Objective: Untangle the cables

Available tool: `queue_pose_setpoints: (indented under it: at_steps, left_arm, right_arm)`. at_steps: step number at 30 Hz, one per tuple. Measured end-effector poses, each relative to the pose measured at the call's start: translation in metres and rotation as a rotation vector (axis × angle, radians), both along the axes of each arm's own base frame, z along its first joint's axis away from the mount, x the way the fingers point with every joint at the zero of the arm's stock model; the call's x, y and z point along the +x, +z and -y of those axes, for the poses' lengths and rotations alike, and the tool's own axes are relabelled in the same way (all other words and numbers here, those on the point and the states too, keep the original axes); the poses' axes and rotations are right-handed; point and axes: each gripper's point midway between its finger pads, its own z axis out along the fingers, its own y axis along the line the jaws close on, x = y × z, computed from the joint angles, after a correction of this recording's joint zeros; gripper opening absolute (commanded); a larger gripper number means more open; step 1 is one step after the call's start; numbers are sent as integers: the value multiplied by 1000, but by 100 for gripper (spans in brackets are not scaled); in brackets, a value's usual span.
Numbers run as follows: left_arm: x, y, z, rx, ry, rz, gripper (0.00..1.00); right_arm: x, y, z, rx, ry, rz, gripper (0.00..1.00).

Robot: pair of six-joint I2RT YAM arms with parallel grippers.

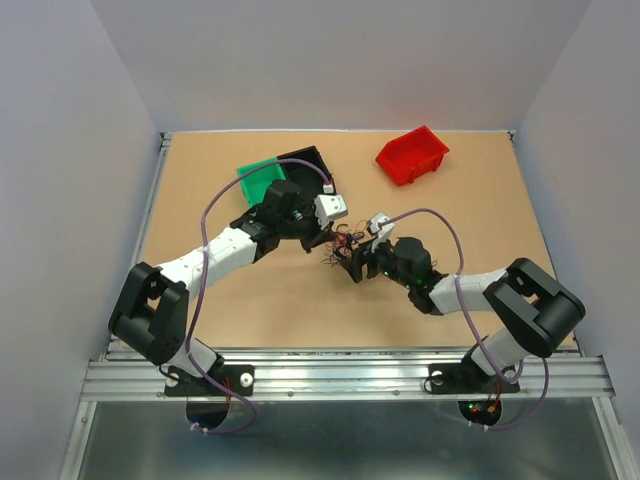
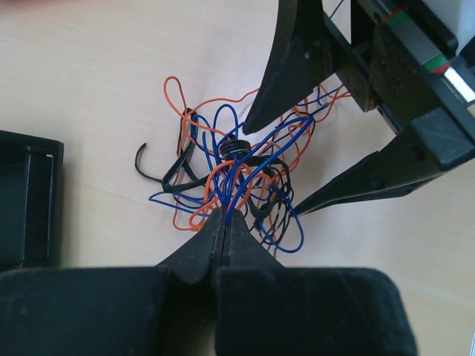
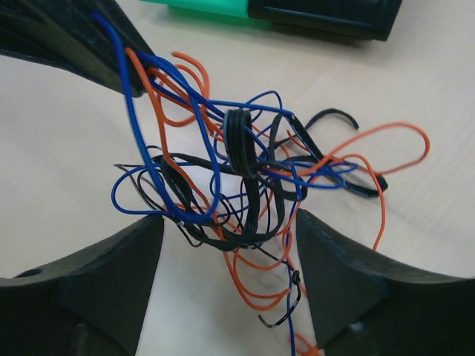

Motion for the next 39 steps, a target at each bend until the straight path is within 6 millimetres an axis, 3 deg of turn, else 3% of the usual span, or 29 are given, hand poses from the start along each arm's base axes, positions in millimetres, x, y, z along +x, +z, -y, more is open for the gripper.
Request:
queue_pose_setpoints:
  at_steps: [1,4,5,7,11,15,19,23,26,32,39]
  left_arm:
    - [0,-1,0,1,-1,-3,0]
    - [-2,-4,-1,8,-2,-14,0]
    - [-2,-4,-1,9,-2,-16,0]
    - [-3,-5,-1,11,-2,-20,0]
    - [2,-4,-5,7,22,-26,0]
    - [21,0,-21,-25,117,-47,0]
    - [50,5,-50,-72,247,-90,0]
    - [53,5,-47,-89,255,-112,0]
    - [48,8,-40,-103,231,-124,0]
    - [45,14,-29,-120,202,-123,0]
    - [56,-2,-32,-88,227,-140,0]
  right_arm:
    - [2,0,-2,-6,5,11,63]
    - [5,-3,-7,-23,24,27,40]
    - [5,-4,-8,-26,30,31,23]
    - [4,-2,-9,-20,42,36,15]
    - [3,6,-8,10,31,44,13]
    - [-7,20,9,59,-26,48,5]
    - [-12,57,31,137,-139,61,4]
    - [-21,92,56,221,-243,59,4]
    - [-31,104,73,262,-306,40,3]
    - [-49,116,109,333,-426,20,7]
    - [-55,104,130,320,-515,-19,13]
